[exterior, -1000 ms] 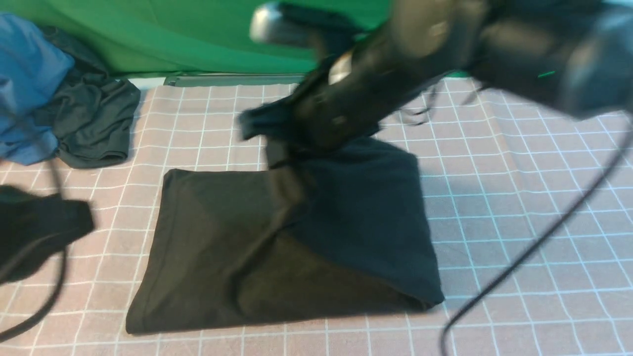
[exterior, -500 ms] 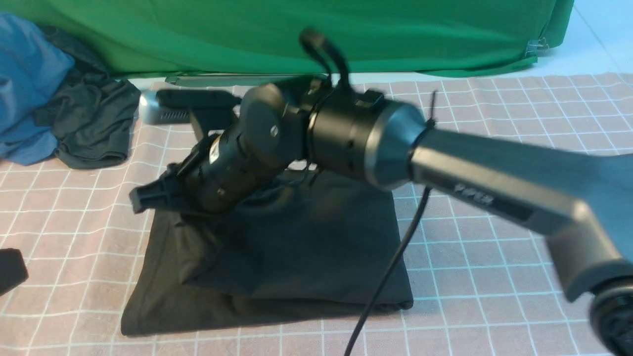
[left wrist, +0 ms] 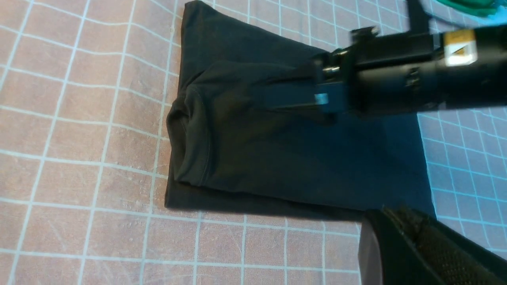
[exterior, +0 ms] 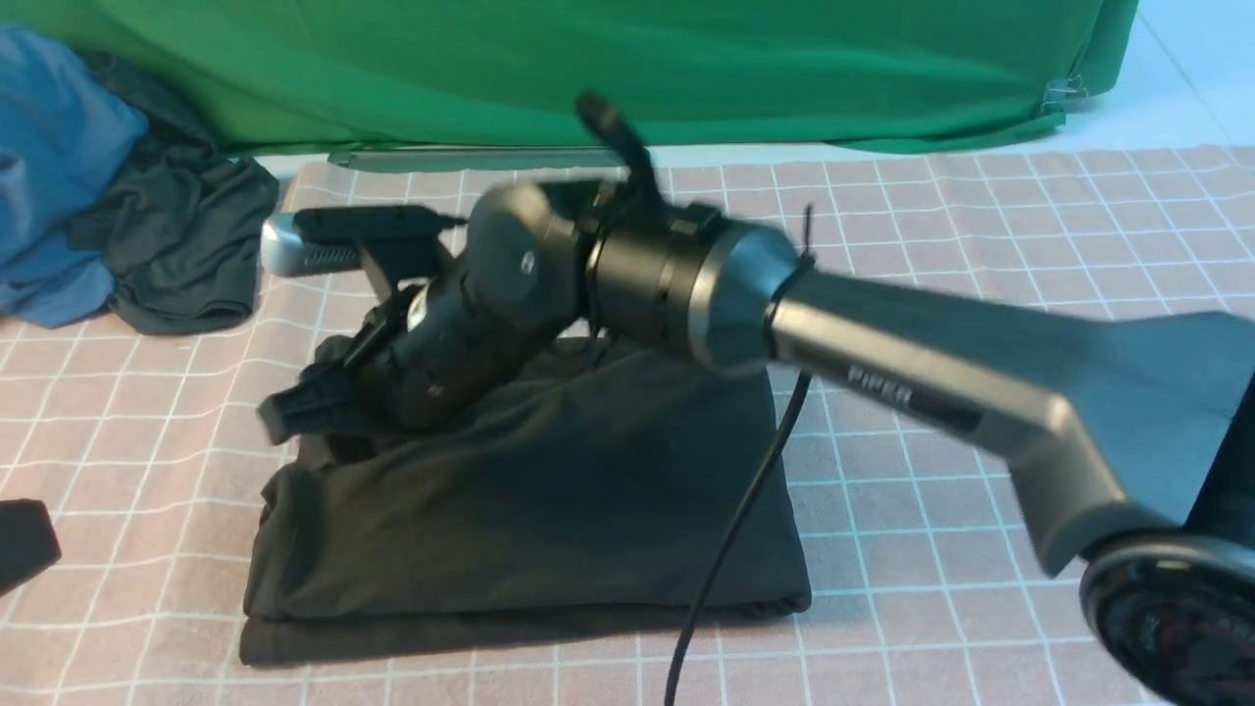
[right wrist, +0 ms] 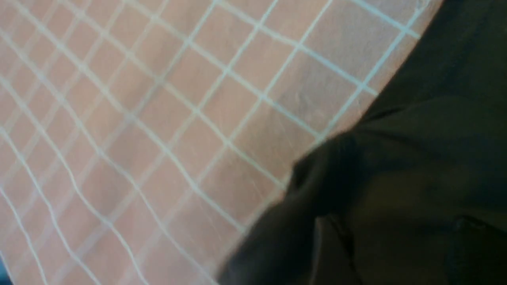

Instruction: Fold a long-sleeved shirt over a pink coffee tablecloth.

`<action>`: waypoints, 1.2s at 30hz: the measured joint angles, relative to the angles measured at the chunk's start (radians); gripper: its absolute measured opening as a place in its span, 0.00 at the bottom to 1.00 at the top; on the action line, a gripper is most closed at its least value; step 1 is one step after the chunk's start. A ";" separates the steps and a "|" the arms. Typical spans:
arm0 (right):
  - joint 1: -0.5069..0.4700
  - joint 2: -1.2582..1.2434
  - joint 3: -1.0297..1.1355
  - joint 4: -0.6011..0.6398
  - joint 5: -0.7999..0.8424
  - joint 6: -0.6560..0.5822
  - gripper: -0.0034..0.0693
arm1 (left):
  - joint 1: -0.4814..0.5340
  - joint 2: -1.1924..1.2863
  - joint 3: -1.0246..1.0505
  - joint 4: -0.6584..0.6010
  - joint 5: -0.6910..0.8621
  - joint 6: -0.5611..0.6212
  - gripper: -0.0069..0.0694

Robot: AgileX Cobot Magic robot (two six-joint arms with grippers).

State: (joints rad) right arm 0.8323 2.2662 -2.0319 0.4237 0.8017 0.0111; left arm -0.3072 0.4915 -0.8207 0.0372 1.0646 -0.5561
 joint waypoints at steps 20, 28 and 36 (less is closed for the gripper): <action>-0.387 -0.493 0.272 -0.335 0.414 -0.180 0.10 | 0.000 0.577 -0.001 -0.030 -0.266 -0.037 0.11; -0.391 -0.638 0.571 -0.336 0.325 -0.203 0.10 | 0.033 0.915 -0.116 -0.121 -0.310 0.078 0.11; -0.394 -0.774 0.764 -0.337 0.200 -0.225 0.10 | 0.250 1.109 -0.211 -0.301 -0.302 0.309 0.11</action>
State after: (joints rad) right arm 0.4384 1.4919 -1.2676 0.0867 1.0014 -0.2135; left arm -0.0572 1.6002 -1.0313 -0.2640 0.7621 -0.2470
